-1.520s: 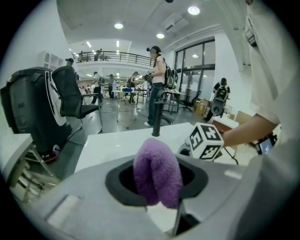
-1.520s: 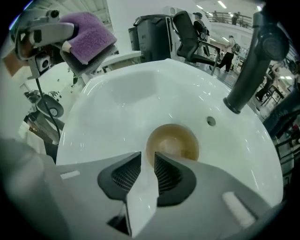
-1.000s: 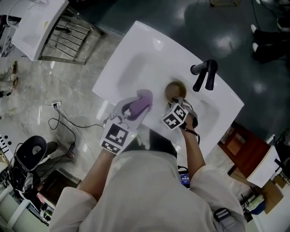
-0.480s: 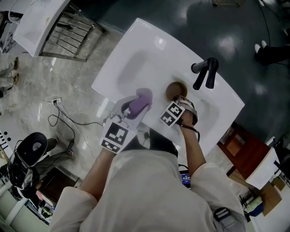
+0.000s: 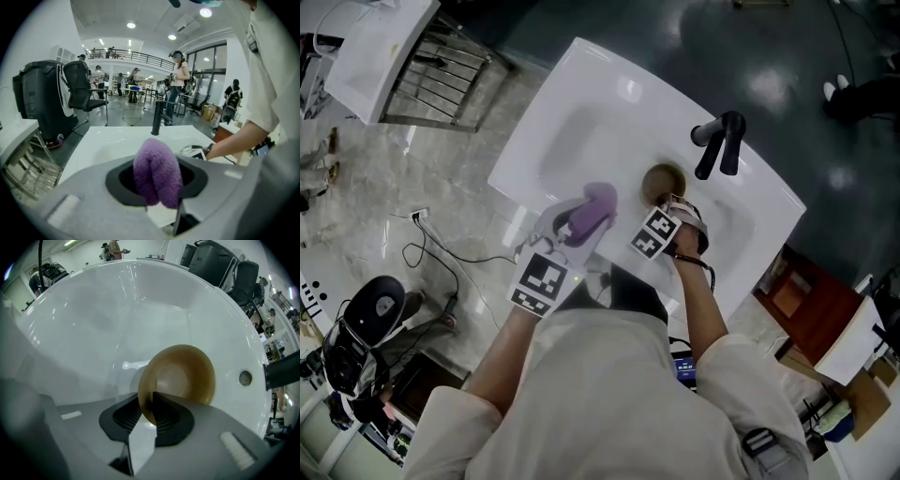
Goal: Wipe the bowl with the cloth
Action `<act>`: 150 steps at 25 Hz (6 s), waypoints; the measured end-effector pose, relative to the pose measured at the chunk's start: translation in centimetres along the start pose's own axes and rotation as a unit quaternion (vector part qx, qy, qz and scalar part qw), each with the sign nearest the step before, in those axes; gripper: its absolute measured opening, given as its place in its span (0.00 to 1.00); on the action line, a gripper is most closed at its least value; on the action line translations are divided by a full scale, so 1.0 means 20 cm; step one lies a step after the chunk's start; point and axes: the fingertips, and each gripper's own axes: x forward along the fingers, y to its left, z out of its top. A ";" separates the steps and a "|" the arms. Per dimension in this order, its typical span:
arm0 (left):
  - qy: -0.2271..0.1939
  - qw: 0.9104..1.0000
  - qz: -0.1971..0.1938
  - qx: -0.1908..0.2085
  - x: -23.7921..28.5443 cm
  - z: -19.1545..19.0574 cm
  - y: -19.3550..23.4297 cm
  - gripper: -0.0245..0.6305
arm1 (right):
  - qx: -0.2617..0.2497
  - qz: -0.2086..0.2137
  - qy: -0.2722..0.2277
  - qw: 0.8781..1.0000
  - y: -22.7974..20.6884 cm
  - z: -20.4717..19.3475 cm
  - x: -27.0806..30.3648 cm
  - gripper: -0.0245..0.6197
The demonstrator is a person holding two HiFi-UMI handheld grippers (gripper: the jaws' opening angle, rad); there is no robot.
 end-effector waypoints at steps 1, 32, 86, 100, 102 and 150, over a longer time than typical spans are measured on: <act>-0.001 1.000 -0.001 0.002 0.00 0.01 0.00 0.22 | 0.002 -0.004 -0.002 1.000 0.00 0.01 -0.01 0.13; -0.055 0.991 -0.082 0.085 -0.26 0.17 -0.14 0.22 | 0.309 -0.058 -0.187 0.931 -0.07 0.00 -0.89 0.06; -0.200 0.907 -0.321 0.185 -0.46 0.93 -0.69 0.22 | 0.357 0.147 -0.562 0.732 0.31 0.16 -2.21 0.06; -0.168 0.908 -0.342 0.175 -0.31 0.71 -0.58 0.22 | 0.359 0.166 -0.592 0.702 0.29 0.14 -2.27 0.06; -0.165 0.908 -0.343 0.176 -0.30 0.69 -0.59 0.22 | 0.366 0.168 -0.601 0.690 0.27 0.13 -2.28 0.06; -0.210 0.871 -0.398 0.199 -0.53 0.82 -0.78 0.22 | 0.412 0.142 -0.511 0.741 0.18 0.18 -1.98 0.06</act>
